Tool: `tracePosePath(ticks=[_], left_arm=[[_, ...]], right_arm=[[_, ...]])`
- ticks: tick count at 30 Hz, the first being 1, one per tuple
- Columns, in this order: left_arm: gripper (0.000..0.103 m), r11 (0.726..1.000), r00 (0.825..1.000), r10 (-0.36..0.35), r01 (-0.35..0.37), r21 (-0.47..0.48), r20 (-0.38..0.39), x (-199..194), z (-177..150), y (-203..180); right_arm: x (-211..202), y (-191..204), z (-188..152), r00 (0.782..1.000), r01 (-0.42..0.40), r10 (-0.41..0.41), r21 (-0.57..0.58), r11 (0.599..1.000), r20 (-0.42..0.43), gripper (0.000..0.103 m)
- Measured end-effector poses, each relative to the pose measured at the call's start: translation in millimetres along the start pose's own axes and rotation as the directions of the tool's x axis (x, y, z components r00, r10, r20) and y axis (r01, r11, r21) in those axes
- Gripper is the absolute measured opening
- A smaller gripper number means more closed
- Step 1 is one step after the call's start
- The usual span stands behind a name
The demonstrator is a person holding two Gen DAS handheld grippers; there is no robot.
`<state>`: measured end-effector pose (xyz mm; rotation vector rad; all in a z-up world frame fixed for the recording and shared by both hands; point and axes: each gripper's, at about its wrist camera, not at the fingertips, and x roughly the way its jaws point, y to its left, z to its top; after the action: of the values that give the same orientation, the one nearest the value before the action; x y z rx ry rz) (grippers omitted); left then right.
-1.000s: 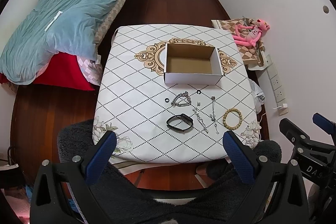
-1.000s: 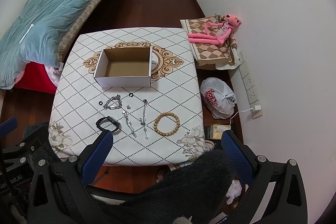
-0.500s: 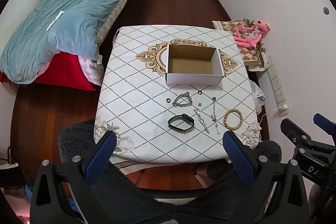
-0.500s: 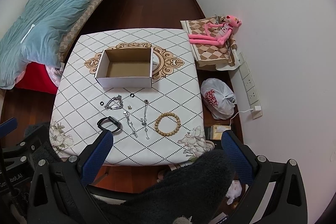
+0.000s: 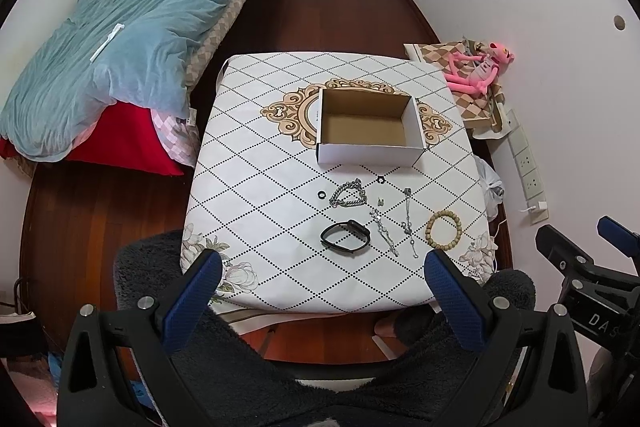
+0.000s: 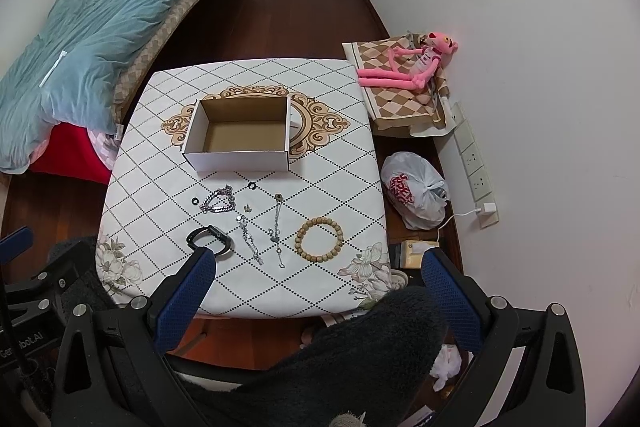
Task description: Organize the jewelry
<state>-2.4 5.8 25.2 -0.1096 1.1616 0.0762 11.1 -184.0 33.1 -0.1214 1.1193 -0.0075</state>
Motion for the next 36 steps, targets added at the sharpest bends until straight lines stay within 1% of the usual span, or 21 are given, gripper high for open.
tracePosePath(ticks=[29,33,36], left_arm=[[0.103,1.000,1.000,-0.004,0.004,0.008,0.025,-5,5,-5],[0.103,1.000,0.999,0.012,-0.012,0.010,0.035,10,8,-6],[0.103,0.999,0.998,0.041,-0.042,0.014,0.046,31,14,-6]], right_arm=[[-7,3,6,1.000,0.002,-0.003,0.005,1.000,0.022,0.103],[7,-4,9,1.000,0.013,-0.014,0.027,1.000,0.026,0.103],[34,-15,13,0.999,0.035,-0.035,0.063,0.997,-0.004,0.103]])
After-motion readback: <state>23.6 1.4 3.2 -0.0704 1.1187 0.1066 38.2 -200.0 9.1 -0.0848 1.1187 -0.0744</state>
